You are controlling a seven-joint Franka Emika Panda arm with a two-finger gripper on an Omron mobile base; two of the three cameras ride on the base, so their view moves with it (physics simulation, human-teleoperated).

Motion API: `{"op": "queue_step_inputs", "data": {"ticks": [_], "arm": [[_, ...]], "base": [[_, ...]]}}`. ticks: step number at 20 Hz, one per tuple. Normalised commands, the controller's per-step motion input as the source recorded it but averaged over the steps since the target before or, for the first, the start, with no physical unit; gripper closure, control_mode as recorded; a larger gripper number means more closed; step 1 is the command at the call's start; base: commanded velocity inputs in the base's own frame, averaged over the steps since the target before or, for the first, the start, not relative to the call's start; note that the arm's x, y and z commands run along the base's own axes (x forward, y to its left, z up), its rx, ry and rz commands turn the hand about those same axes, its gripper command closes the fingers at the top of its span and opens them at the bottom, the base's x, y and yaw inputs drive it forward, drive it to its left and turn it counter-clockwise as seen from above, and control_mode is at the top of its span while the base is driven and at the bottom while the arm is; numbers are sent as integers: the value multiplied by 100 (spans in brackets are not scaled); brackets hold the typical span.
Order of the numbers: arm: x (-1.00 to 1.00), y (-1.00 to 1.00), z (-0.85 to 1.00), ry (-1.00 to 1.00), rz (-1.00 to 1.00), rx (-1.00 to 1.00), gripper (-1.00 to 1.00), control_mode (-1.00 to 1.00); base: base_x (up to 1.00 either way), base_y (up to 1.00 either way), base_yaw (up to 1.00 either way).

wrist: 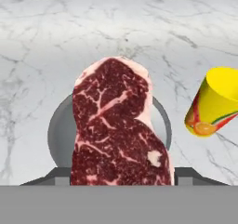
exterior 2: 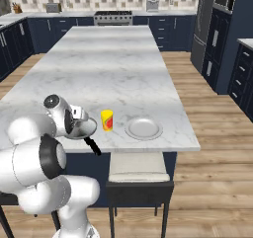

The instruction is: Pick up the pan with the steak in it and place it on the dining table. Then place the steak on the plate.

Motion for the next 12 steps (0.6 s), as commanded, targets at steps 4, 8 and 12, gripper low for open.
{"op": "queue_step_inputs", "data": {"ticks": [4,8,12], "arm": [[-32,-27,100,-2,-6,0,100,-100],[-31,-52,86,0,-7,0,100,-100],[-32,-64,69,1,-8,0,100,-100]], "base": [[0,0,0],[0,0,0],[0,0,0]]}}
